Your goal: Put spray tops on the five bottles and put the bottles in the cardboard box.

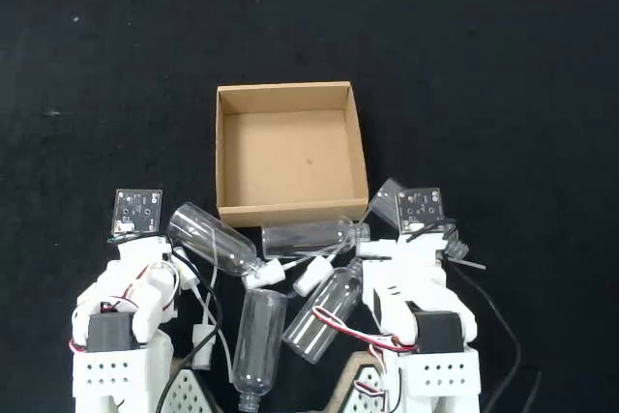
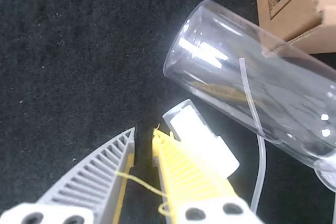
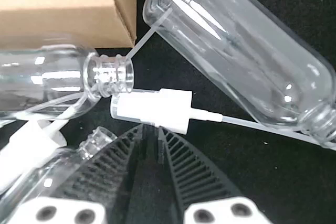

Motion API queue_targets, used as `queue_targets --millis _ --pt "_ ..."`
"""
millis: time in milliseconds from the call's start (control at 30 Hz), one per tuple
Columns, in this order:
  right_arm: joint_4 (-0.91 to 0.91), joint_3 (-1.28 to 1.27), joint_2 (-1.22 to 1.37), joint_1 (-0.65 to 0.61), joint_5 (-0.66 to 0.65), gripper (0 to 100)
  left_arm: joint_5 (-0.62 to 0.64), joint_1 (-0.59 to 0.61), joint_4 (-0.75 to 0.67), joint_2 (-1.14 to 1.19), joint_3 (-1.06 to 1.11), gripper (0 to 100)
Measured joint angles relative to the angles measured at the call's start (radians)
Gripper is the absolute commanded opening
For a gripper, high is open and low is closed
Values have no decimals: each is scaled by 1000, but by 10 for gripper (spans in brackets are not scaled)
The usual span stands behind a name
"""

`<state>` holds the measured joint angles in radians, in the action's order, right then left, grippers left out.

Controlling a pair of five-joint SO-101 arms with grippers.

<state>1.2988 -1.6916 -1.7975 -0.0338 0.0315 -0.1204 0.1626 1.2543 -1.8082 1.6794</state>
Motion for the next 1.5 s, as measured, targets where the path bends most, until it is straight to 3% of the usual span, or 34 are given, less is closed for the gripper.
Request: queue_targets --millis 133,333,567,667,900,1033,1233,1500 --pt "0 0 0 0 0 11 -5 8 0 0 0 30" --pt "0 0 0 0 0 11 -9 143 -14 0 -2 30" --pt "0 0 0 0 0 11 -311 308 -207 -2 -2 30" --pt "0 0 0 0 0 11 -356 350 -279 -5 -2 31" --pt "0 0 0 0 0 11 -370 342 -176 -8 -161 236" --pt "0 0 0 0 0 11 -370 316 -127 -17 -307 233" --pt "0 0 0 0 0 11 -388 265 -115 6 -331 235" --pt "0 0 0 0 0 11 -390 224 -115 371 -489 235"
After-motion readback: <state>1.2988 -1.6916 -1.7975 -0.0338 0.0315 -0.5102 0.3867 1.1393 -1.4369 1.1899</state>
